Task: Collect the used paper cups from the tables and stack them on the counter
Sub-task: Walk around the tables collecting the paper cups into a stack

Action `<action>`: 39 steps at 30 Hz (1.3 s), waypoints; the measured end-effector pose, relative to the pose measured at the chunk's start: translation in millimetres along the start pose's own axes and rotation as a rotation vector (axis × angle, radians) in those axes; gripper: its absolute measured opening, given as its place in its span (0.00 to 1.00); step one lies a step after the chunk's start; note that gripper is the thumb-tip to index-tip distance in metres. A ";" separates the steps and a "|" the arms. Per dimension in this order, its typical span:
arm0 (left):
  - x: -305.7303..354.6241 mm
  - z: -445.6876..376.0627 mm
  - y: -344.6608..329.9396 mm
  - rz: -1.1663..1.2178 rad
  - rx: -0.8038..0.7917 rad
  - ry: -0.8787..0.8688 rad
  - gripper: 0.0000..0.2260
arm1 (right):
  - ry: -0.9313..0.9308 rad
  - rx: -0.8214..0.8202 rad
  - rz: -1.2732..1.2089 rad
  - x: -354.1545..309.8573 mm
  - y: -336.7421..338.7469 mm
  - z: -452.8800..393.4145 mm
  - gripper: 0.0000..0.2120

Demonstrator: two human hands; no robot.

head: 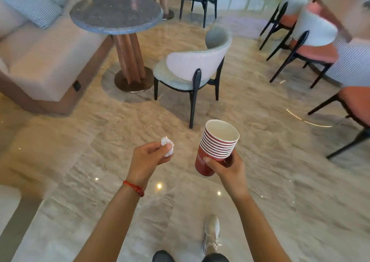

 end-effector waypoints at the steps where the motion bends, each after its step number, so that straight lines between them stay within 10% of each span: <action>1: -1.5 -6.1 -15.7 -0.011 -0.019 0.005 0.05 | -0.005 0.019 -0.002 2.0 13.4 -6.0 0.25; 19: 10.7 -139.6 -322.7 -0.054 -0.211 0.011 0.08 | 0.003 0.157 -0.014 -7.2 248.2 -194.3 0.24; 39: 93.7 -465.2 -552.1 -0.047 -0.313 -0.015 0.12 | -0.002 0.283 -0.013 -45.1 341.2 -550.6 0.22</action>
Point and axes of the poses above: each hand's wrist, its own z-axis away from the middle knuckle, its own y-axis out of the back of the hand, x = y × z, the point moved 9 cm from there along -z, towards the middle knuckle, and after that the axes turned 1 degree about -y, right-handed, at the moved point
